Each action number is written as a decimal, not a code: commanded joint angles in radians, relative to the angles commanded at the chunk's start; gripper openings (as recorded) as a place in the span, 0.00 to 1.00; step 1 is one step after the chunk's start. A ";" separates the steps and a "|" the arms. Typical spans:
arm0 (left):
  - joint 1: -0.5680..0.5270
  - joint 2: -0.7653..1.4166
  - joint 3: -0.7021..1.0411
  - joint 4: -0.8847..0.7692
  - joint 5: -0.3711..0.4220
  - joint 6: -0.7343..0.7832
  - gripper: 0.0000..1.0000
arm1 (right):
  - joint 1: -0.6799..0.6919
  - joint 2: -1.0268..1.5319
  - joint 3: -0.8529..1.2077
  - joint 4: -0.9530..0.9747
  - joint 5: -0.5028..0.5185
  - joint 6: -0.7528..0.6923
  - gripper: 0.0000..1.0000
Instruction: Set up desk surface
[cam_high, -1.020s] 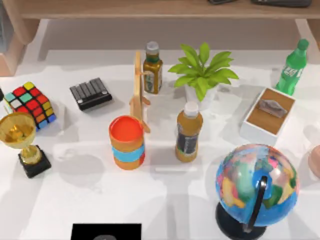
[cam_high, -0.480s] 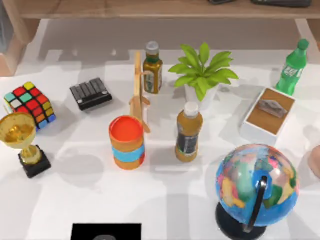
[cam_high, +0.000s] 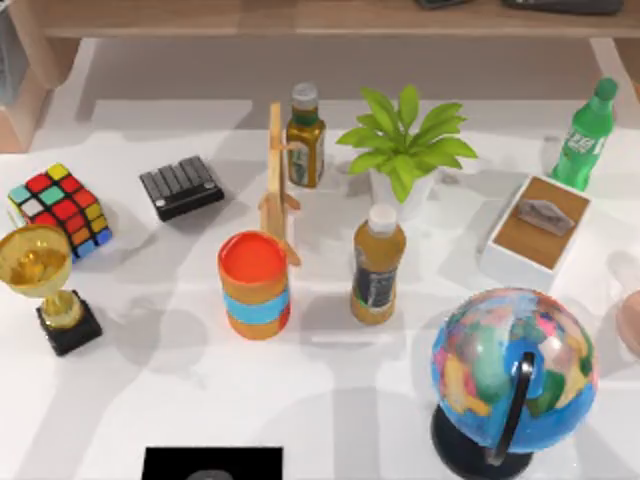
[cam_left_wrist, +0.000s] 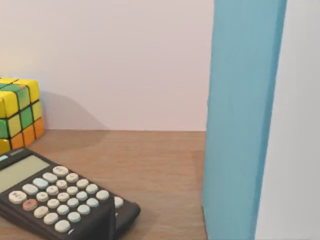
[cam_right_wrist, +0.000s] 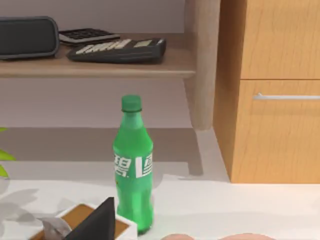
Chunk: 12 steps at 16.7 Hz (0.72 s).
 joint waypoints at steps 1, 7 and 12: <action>-0.009 0.030 0.033 -0.002 -0.008 0.000 1.00 | 0.000 0.000 0.000 0.000 0.000 0.000 1.00; -0.018 0.062 0.068 -0.004 -0.017 0.001 1.00 | 0.000 0.000 0.000 0.000 0.000 0.000 1.00; -0.009 0.101 0.128 -0.025 -0.007 0.000 1.00 | 0.000 0.000 0.000 0.000 0.000 0.000 1.00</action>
